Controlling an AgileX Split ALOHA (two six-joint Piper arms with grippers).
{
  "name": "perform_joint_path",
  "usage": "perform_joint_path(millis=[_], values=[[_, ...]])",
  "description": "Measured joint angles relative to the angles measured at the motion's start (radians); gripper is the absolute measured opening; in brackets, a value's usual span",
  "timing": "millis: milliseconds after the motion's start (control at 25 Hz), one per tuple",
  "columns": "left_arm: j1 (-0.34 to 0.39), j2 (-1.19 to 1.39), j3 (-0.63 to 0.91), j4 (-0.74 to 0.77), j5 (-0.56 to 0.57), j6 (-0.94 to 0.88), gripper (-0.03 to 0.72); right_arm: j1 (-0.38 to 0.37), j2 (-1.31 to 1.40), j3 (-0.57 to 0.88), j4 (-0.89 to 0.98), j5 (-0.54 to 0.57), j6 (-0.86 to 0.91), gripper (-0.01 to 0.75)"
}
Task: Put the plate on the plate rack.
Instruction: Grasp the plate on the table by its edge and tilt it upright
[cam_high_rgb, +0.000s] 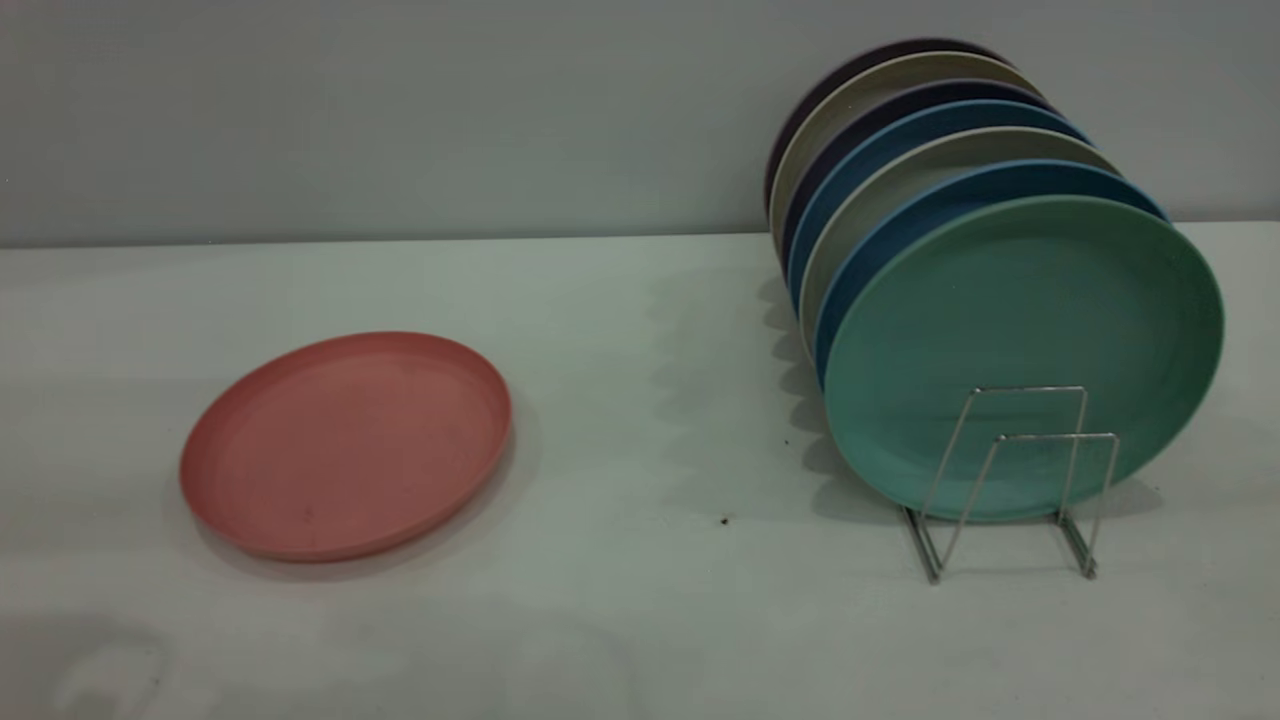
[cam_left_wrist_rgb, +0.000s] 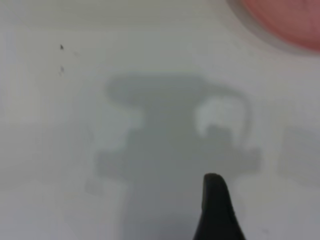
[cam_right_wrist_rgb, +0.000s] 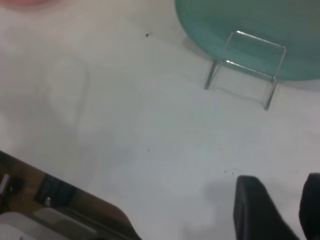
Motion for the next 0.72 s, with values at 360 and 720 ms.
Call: perform_joint_path(millis=[360, 720], values=[[0.127, 0.203, -0.170, -0.071, -0.018, 0.060, 0.537, 0.000, 0.145, -0.050, 0.085, -0.011, -0.094, 0.239], [0.147, 0.407, -0.344, -0.377, -0.015, 0.361, 0.537, 0.000, 0.208, -0.091, 0.319, -0.012, -0.290, 0.239]])
